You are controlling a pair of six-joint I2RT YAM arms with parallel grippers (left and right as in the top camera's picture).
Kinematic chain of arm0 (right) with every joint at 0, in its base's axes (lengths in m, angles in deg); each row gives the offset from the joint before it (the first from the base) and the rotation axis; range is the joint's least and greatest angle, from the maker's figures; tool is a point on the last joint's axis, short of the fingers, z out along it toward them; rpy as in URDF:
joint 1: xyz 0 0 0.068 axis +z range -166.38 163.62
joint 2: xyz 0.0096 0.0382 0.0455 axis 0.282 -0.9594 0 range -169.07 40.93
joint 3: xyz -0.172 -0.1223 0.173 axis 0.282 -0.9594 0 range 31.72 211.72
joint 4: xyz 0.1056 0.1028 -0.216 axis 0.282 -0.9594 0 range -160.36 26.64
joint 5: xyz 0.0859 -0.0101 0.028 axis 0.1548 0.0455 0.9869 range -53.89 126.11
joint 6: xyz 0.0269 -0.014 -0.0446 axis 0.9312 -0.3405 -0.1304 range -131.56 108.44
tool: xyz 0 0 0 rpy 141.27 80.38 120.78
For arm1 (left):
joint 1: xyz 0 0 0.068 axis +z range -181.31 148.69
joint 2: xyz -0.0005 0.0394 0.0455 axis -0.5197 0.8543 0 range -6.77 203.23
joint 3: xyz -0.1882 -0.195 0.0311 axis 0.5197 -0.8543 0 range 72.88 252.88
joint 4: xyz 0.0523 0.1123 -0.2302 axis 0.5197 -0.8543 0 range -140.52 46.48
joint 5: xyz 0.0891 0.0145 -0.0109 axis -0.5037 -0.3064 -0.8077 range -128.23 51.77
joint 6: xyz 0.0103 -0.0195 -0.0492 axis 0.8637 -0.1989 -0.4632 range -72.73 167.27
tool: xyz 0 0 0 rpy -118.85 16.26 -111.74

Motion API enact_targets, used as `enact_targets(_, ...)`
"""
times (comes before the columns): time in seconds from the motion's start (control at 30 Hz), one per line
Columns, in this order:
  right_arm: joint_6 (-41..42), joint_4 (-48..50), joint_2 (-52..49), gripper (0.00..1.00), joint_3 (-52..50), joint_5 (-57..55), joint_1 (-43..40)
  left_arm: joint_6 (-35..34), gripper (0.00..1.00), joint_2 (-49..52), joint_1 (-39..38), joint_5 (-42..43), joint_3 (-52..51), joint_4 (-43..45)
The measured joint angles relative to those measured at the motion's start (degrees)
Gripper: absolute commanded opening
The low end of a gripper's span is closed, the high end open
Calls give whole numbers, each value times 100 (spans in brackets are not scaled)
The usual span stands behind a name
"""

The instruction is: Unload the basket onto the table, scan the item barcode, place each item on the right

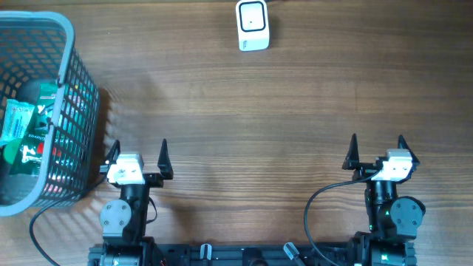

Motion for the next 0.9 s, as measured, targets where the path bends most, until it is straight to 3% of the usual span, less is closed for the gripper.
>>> enact_targets(0.9, 0, 0, 0, 100, 0, -4, 105, 0, 100, 0, 0, 0, 0, 0)
